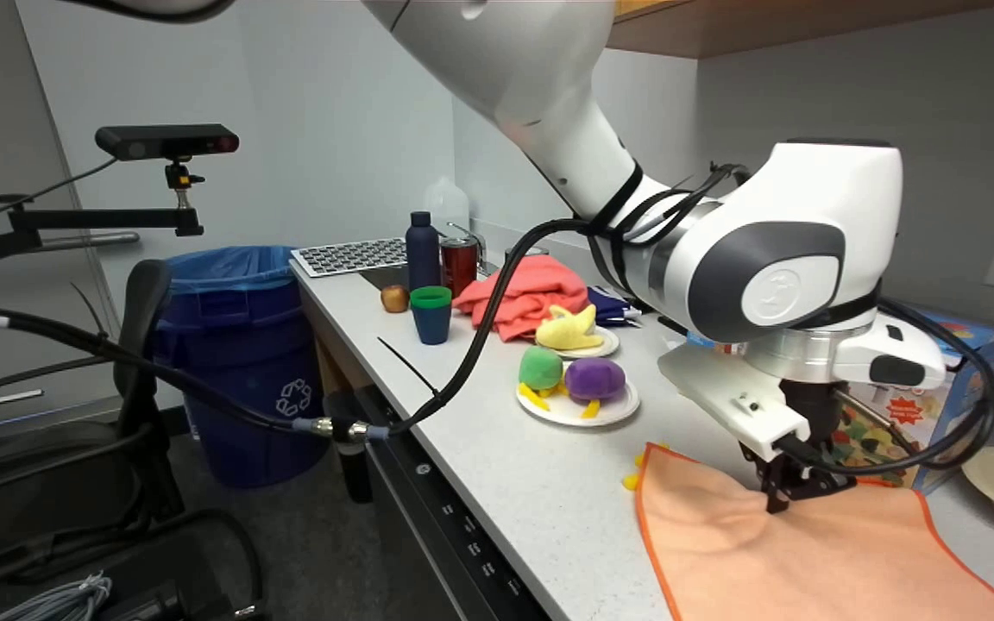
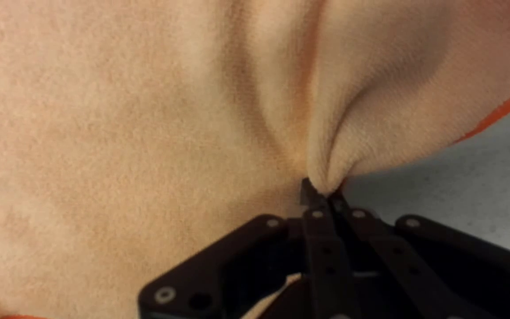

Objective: Wipe the counter with the cloth

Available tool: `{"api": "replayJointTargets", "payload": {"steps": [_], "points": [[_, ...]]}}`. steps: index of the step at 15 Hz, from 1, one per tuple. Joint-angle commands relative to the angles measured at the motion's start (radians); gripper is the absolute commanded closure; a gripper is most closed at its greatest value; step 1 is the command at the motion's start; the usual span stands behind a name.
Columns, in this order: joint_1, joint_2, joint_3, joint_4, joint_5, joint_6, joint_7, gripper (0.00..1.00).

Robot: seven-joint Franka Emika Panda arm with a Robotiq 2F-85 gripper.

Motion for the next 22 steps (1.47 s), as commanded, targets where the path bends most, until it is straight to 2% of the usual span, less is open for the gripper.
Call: {"api": "replayJointTargets", "payload": {"steps": [1, 13, 17, 22], "points": [[-0.005, 0.016, 0.058, 0.020, 0.043, -0.033, -0.056, 0.99], [0.027, 0.031, 0.188, 0.073, 0.162, -0.160, -0.116, 0.99], [0.045, 0.042, 0.200, 0.093, 0.183, -0.209, -0.113, 0.99], [0.045, 0.057, 0.164, 0.112, 0.159, -0.213, -0.095, 0.99]]}}
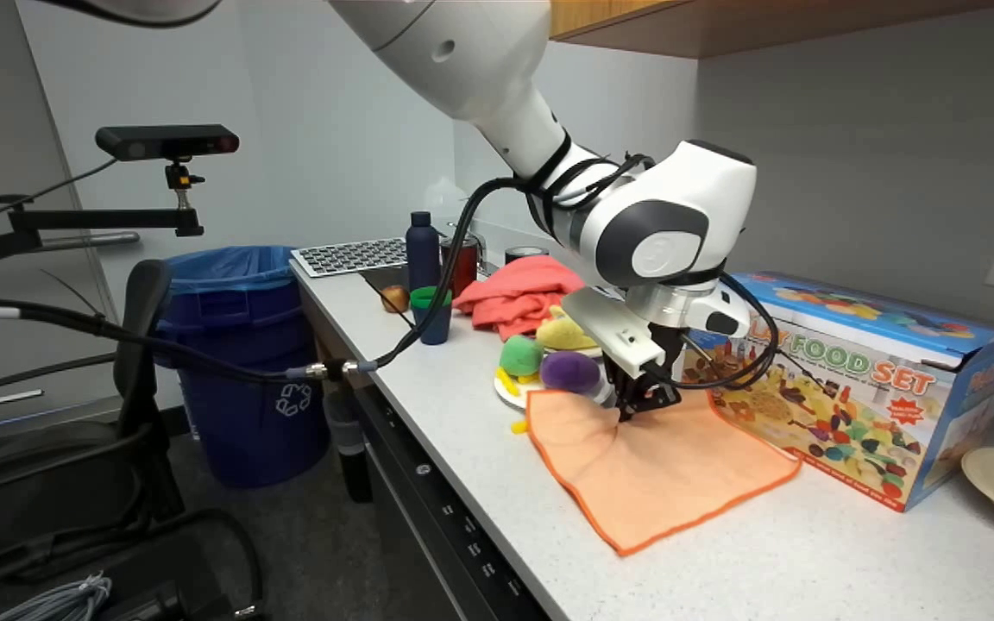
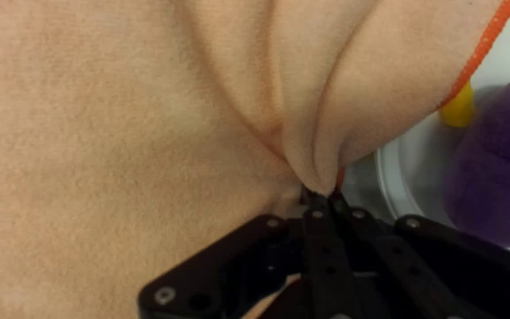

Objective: Wipe the counter with the cloth

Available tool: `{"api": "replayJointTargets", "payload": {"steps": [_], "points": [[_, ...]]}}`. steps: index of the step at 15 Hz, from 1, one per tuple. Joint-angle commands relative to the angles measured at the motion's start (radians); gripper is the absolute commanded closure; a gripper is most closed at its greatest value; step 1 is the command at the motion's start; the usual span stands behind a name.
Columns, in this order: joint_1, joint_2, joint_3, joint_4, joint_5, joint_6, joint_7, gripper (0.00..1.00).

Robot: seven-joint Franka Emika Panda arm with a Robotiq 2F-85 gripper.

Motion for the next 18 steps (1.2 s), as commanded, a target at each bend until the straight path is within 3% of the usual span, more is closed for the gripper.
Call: {"api": "replayJointTargets", "payload": {"steps": [1, 10, 18], "points": [[-0.005, 0.042, -0.045, 0.049, 0.005, -0.021, -0.009, 0.99], [-0.089, 0.065, -0.178, 0.069, 0.005, 0.005, 0.037, 0.99], [-0.137, 0.075, -0.195, 0.088, 0.026, -0.011, 0.110, 0.99]]}}
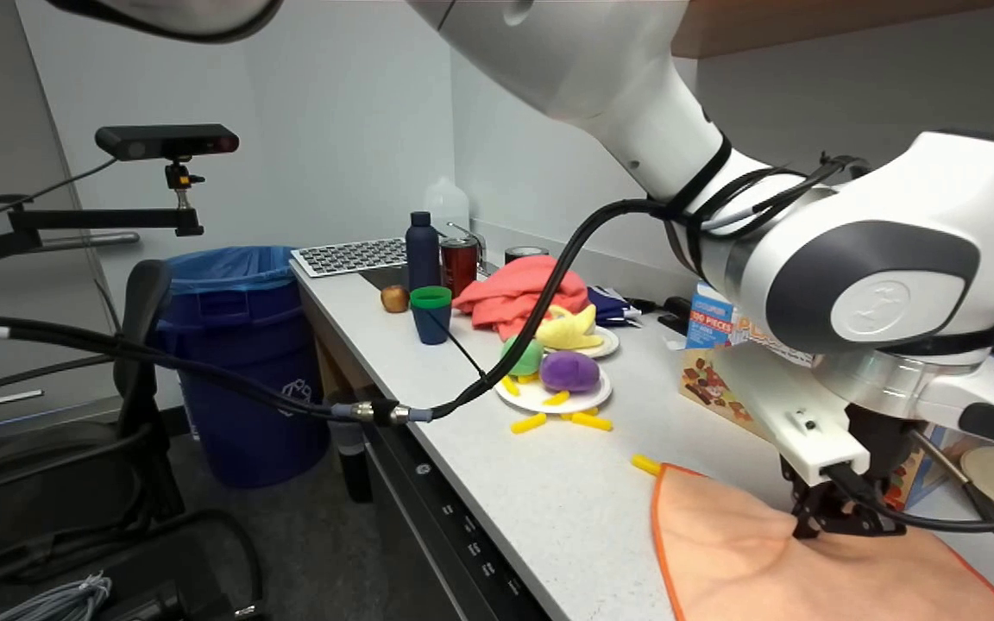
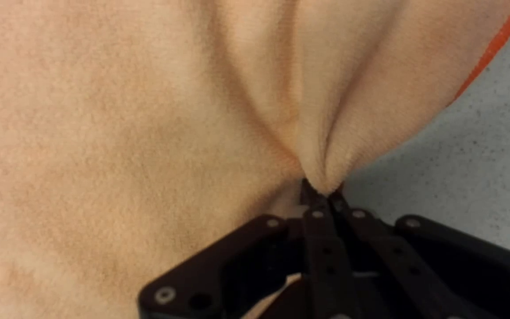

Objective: Wipe the counter with the cloth

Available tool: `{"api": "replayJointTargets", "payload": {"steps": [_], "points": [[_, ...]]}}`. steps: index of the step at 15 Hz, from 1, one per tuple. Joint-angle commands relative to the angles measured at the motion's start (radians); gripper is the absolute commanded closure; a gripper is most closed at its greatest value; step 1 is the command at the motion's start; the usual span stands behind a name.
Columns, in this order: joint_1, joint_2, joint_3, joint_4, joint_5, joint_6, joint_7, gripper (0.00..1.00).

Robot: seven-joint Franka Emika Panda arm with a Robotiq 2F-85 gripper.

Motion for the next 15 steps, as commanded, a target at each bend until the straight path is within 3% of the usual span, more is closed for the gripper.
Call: {"api": "replayJointTargets", "payload": {"steps": [1, 6, 8, 15], "points": [[0.004, 0.038, 0.014, 0.031, 0.022, -0.012, 0.013, 0.99], [0.034, 0.011, 0.070, 0.007, 0.021, -0.021, -0.038, 0.99], [0.036, -0.008, 0.084, 0.009, 0.010, -0.075, -0.066, 0.99], [0.018, -0.123, 0.039, -0.022, -0.001, -0.081, -0.121, 0.99]]}}
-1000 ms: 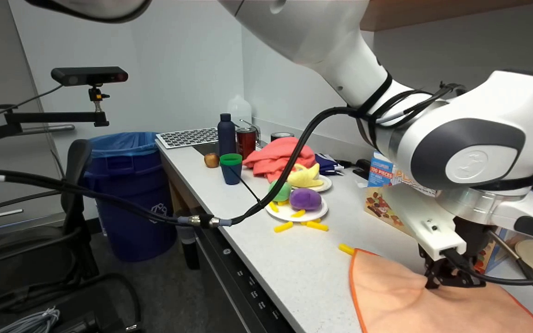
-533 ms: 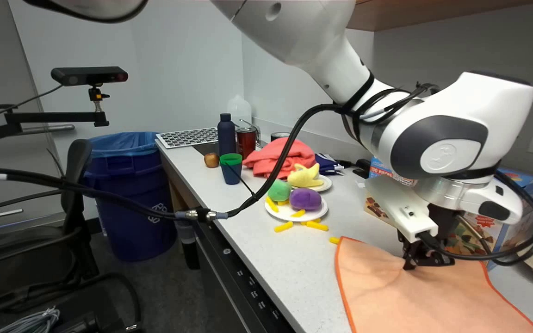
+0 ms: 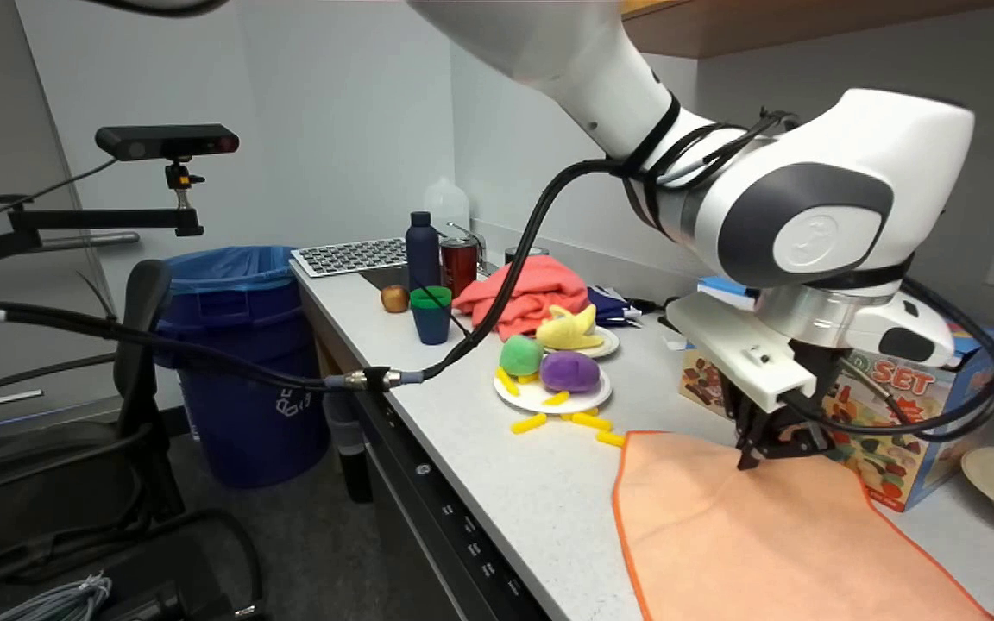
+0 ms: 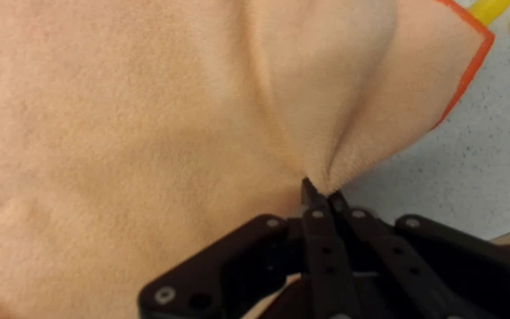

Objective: Wipe the counter with the cloth

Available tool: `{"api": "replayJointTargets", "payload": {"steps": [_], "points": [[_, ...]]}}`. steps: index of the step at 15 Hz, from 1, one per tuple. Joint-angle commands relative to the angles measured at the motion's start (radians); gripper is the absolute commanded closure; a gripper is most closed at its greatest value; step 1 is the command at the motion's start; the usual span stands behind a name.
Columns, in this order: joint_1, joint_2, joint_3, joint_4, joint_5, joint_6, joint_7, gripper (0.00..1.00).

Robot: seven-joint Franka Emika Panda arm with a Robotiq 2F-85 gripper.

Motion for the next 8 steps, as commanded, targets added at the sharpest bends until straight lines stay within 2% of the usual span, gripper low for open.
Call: {"api": "replayJointTargets", "payload": {"steps": [1, 5, 8], "points": [[-0.026, -0.081, -0.026, -0.029, 0.011, -0.017, -0.047, 0.99], [-0.040, -0.076, -0.075, -0.034, -0.009, -0.024, -0.020, 0.99], [-0.039, -0.059, -0.078, -0.056, -0.006, -0.031, -0.035, 0.99]]}}
